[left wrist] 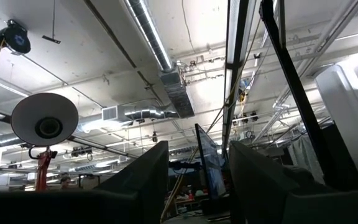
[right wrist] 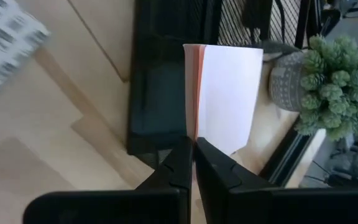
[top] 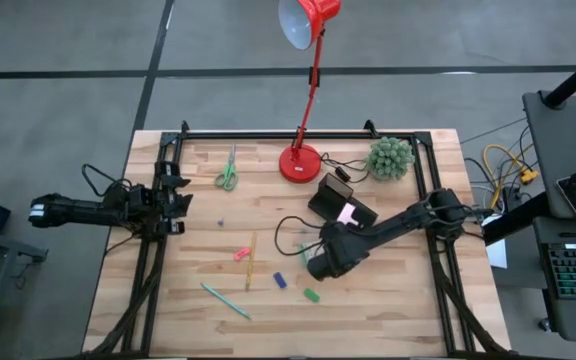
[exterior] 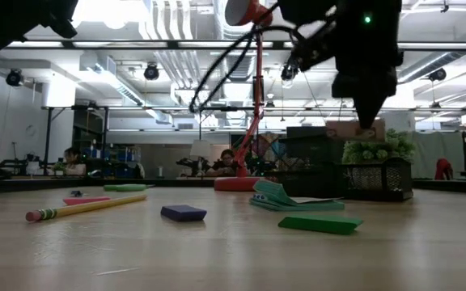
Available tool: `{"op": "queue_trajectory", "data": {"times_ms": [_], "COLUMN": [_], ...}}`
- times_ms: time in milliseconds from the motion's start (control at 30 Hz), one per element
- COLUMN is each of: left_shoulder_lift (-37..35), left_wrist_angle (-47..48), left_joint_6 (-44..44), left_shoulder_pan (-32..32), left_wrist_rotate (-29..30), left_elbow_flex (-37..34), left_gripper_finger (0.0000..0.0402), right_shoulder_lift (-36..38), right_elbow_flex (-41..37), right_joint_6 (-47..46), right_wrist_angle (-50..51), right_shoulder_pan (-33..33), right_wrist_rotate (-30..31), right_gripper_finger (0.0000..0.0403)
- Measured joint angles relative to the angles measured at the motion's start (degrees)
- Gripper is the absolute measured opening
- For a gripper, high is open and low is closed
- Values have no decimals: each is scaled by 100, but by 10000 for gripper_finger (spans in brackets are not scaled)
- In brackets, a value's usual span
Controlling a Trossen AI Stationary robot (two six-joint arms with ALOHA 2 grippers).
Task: Pick and place office supplies into organizer
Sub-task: Put the pink sticky note into the desk organizer
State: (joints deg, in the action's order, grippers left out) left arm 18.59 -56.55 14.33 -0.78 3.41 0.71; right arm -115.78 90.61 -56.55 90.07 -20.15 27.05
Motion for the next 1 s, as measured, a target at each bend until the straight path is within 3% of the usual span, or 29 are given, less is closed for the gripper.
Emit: {"op": "queue_trajectory", "data": {"times_ms": [1000], "left_shoulder_lift": [3], "left_wrist_angle": [-1], "left_joint_6": [2], "left_shoulder_pan": [2], "left_wrist_rotate": [1], "left_elbow_flex": [-2], "left_gripper_finger": [156], "right_shoulder_lift": [111], "right_elbow_flex": [-1060], "right_joint_6": [26], "right_wrist_angle": [-1090], "right_shoulder_pan": [243], "right_wrist_rotate": [-171], "right_gripper_finger": [8]}}
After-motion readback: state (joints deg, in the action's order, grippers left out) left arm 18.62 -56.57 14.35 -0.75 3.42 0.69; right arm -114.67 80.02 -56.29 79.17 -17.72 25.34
